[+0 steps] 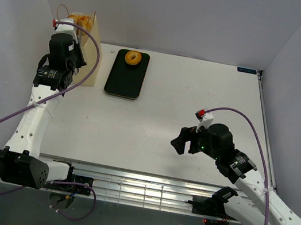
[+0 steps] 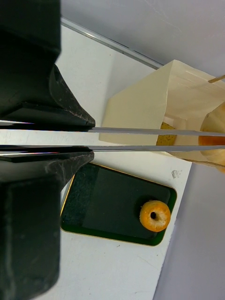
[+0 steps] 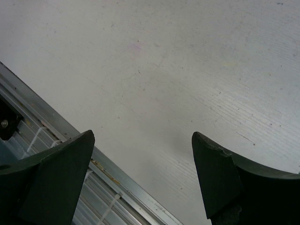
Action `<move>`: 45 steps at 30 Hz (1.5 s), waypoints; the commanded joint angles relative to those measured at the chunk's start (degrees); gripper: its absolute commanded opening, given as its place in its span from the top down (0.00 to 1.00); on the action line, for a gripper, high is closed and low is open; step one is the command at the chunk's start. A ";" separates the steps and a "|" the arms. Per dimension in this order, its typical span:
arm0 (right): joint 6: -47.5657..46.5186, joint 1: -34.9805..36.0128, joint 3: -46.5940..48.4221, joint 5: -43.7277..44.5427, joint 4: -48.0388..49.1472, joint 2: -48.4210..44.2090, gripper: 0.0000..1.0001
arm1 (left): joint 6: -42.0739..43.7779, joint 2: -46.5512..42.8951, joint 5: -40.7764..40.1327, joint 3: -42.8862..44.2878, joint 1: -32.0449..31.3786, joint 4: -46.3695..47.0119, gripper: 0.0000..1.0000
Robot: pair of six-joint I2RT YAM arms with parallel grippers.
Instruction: Place the fake bread into the paper bag
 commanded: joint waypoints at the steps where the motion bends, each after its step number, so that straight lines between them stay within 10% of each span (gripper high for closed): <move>1: -0.56 -0.33 0.20 -0.21 1.25 -0.68 0.10 | 0.50 -2.62 -1.01 -0.40 0.45 2.12 1.00; 29: -0.64 -0.33 -0.15 -0.03 1.08 -0.94 0.10 | -0.64 -0.86 1.71 -1.64 2.57 1.68 1.00; 45: -0.38 -0.42 -0.50 -0.21 1.08 -1.12 0.10 | -0.73 -1.74 3.03 -1.81 3.00 1.42 0.55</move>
